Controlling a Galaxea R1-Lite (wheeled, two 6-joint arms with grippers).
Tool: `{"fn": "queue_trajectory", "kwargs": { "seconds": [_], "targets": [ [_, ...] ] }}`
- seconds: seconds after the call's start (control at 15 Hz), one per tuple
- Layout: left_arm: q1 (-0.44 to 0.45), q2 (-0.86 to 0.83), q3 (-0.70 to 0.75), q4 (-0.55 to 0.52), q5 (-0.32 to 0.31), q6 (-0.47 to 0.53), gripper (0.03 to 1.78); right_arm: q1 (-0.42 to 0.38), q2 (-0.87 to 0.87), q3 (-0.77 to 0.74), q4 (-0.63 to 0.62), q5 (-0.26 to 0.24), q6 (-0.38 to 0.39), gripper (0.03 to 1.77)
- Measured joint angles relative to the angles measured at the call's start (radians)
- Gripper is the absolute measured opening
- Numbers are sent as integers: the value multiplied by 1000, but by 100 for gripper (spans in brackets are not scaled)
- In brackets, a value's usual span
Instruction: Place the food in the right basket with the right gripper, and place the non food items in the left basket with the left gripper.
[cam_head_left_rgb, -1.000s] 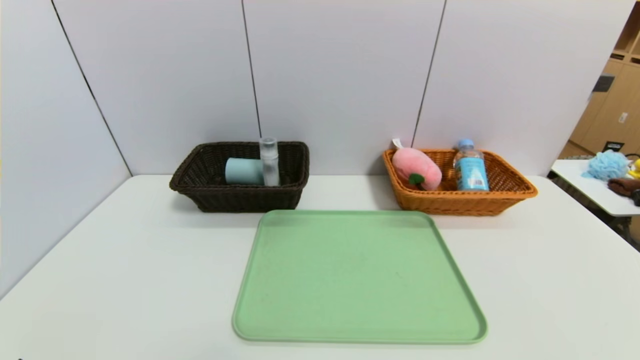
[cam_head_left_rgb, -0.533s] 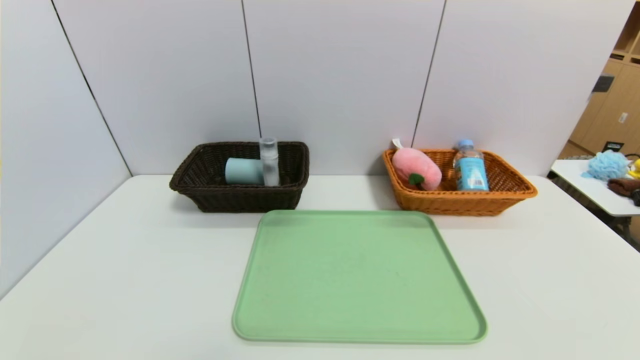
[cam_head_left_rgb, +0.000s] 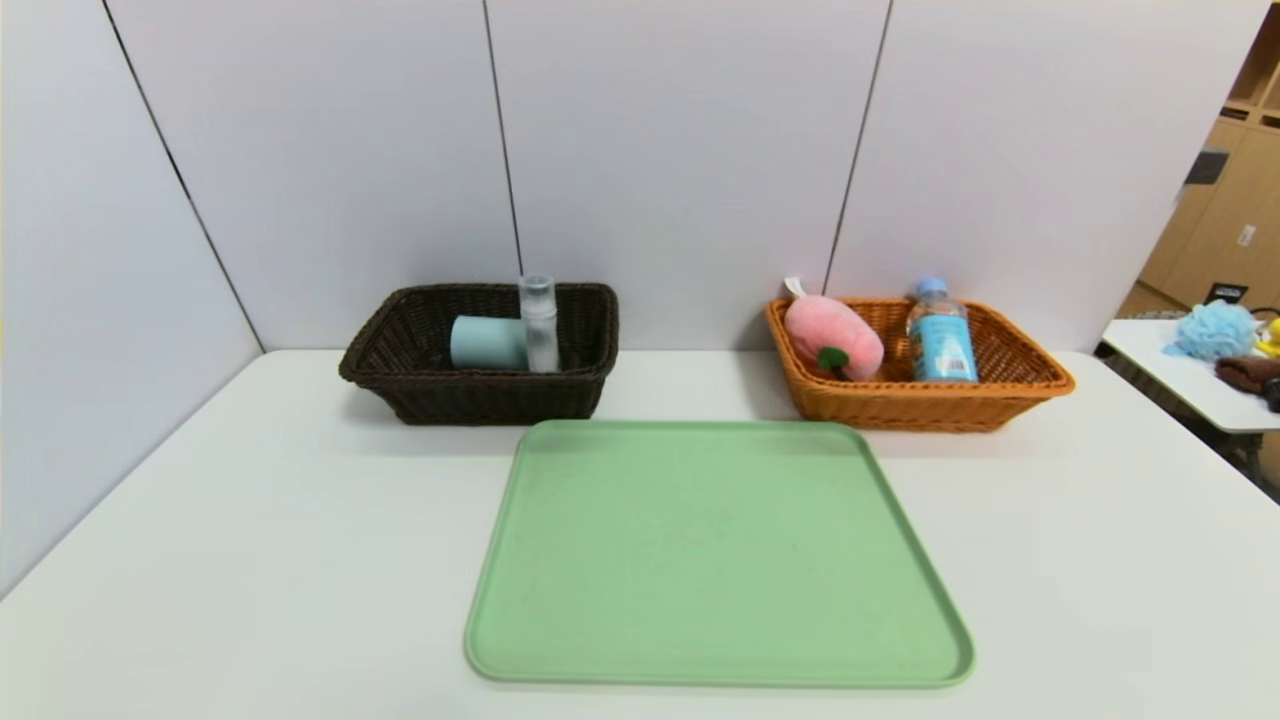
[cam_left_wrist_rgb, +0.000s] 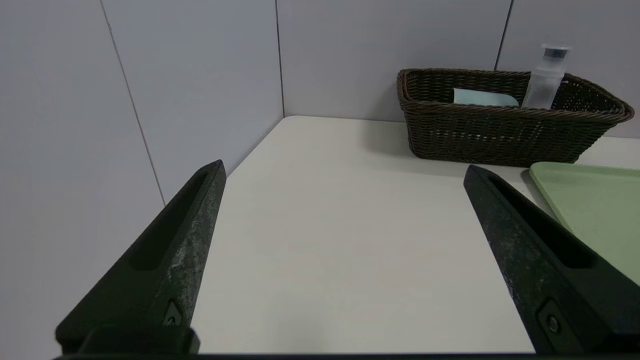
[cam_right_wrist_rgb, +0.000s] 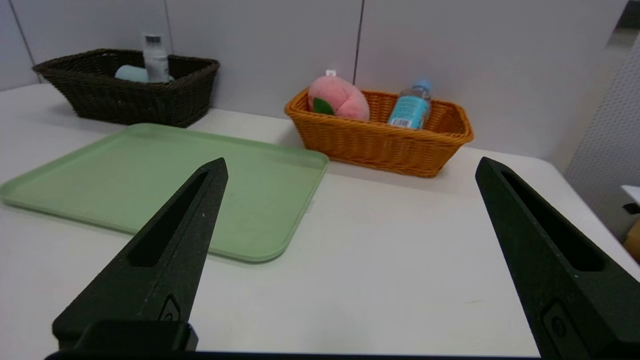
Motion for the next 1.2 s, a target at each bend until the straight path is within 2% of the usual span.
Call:
{"fn": "queue_trajectory", "kwargs": {
  "seconds": [0.27, 0.53, 0.73, 0.87, 1.0, 1.07, 1.2],
  "targets": [
    [0, -1, 8, -63, 0, 39, 169, 0, 0, 50, -156, -58, -62, 171],
    [0, 0, 72, -72, -3, 41, 169, 0, 0, 167, -161, -65, -116, 171],
    [0, 0, 111, -56, -22, 39, 169, 0, 0, 206, -107, -69, -136, 171],
    [0, 0, 117, -8, -90, 26, 169, 0, 0, 198, -41, -84, -137, 171],
    [-1, 0, 118, 61, -157, 18, 169, 0, 0, 188, 51, -125, -139, 171],
    [-1, 0, 118, 108, -175, 19, 169, 0, 0, 188, 78, -133, -136, 171],
    [-1, 0, 119, 132, -181, 1, 169, 0, 0, 185, 90, -135, -121, 171]
  ]
}}
